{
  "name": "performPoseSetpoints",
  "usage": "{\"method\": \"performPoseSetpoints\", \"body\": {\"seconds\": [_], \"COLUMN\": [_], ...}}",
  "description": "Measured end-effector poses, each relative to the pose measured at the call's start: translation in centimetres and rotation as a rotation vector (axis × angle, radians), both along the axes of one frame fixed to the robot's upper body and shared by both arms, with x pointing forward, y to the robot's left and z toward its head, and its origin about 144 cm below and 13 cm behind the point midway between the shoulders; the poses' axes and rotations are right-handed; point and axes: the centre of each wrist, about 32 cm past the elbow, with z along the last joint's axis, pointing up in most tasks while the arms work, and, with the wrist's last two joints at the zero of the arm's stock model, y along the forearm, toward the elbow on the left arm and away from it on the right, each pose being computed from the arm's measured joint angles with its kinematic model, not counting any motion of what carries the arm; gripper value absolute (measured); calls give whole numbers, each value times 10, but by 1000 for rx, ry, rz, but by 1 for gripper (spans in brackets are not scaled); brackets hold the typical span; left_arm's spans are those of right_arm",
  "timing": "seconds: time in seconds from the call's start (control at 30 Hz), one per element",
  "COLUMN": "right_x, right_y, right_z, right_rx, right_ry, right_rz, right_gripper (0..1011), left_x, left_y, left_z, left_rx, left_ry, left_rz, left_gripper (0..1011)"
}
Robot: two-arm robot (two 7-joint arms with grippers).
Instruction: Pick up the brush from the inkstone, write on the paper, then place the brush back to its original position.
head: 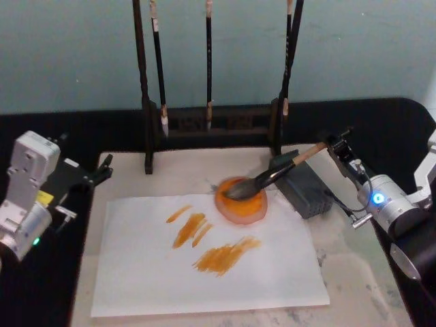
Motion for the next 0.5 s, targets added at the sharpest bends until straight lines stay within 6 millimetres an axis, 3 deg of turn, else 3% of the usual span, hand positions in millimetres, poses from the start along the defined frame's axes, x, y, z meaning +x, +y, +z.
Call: {"method": "performPoseSetpoints", "body": {"seconds": [0.4,0.5], "right_x": [0,0], "right_y": [0,0], "right_z": [0,0], "right_rx": [1,1], "right_ry": [-1,-2], "right_rz": [0,1], "right_gripper": [177,257], "left_x": [0,0], "left_y": [0,0], "left_z": [0,0], "left_rx": [0,0], "left_ry": [0,0], "left_rz": [0,0], "left_gripper": [1001,1001]}}
